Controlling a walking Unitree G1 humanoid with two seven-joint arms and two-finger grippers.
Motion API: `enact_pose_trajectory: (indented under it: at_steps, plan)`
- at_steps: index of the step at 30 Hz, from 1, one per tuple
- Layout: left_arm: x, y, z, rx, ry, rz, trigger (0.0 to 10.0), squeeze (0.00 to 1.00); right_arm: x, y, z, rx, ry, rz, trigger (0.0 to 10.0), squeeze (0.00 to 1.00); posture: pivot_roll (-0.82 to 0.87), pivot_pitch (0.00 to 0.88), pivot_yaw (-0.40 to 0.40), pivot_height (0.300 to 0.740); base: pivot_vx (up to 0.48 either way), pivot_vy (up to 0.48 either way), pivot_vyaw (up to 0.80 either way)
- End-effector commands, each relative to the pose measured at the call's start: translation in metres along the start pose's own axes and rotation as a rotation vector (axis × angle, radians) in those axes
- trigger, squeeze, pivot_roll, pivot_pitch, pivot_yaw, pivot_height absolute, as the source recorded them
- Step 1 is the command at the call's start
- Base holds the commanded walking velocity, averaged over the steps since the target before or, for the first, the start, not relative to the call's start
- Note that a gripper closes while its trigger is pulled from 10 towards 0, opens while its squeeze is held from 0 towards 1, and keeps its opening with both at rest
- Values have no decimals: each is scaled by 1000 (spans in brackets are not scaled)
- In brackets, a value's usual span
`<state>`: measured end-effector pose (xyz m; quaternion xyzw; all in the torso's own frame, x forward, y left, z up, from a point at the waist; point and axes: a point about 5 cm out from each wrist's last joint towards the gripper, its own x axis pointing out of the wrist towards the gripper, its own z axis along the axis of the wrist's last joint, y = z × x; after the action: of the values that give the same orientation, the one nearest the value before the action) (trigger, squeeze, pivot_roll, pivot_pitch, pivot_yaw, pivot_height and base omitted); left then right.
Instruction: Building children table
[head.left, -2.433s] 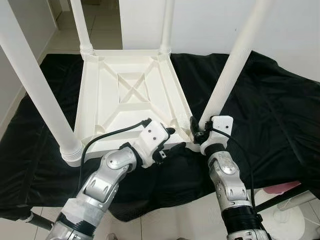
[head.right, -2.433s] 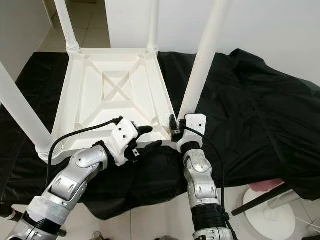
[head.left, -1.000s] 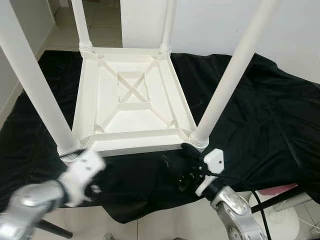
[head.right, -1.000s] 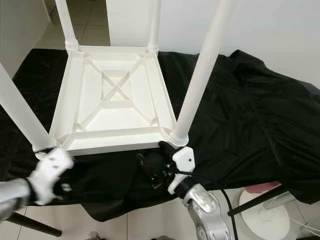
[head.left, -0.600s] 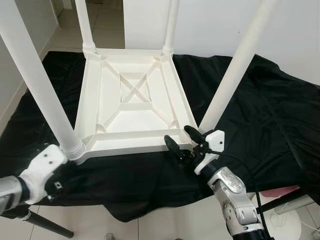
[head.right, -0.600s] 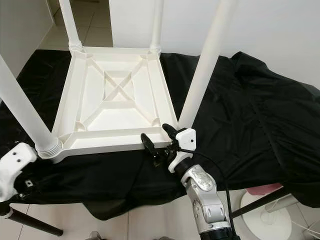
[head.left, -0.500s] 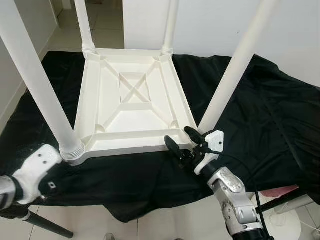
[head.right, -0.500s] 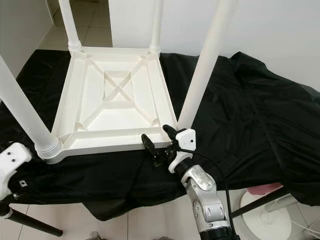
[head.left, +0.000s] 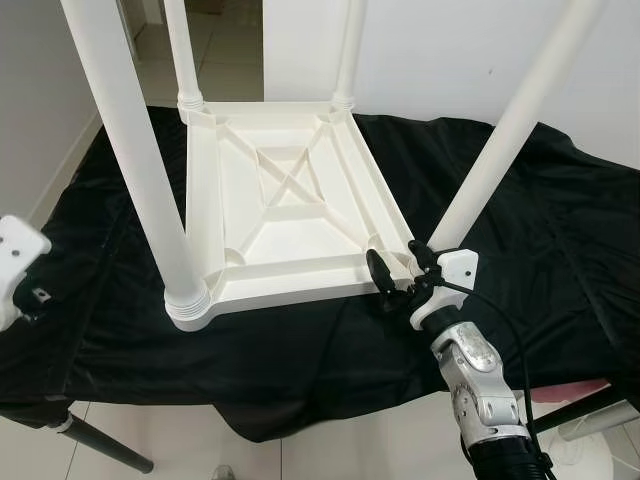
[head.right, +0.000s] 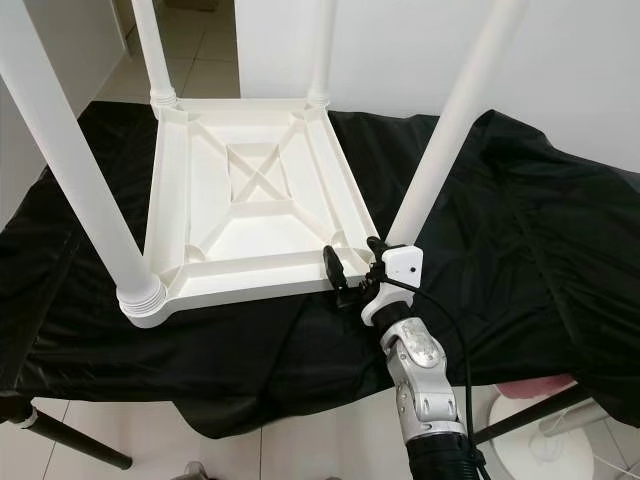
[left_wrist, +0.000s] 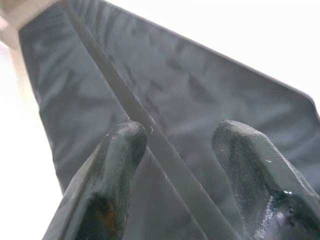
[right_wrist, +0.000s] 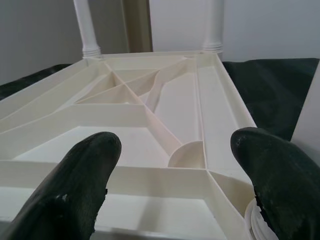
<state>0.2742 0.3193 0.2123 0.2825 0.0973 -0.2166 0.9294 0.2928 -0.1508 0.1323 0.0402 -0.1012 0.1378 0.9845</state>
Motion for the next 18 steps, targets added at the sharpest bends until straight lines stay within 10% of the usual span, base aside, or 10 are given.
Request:
enact_pose_trajectory:
  at_steps: [1,18]
  plan:
    - [15,5,16,-7,-103,116,10000,0,-3,-15,-7,-10,33,-89,10000,0,49,51,-30,740,0,0,0]
    - [88,-49,88,-71,-460,-182,10000,0,-12,-5,-41,-49,207,-218,10000,0,19,64,-14,740,0,0,0]
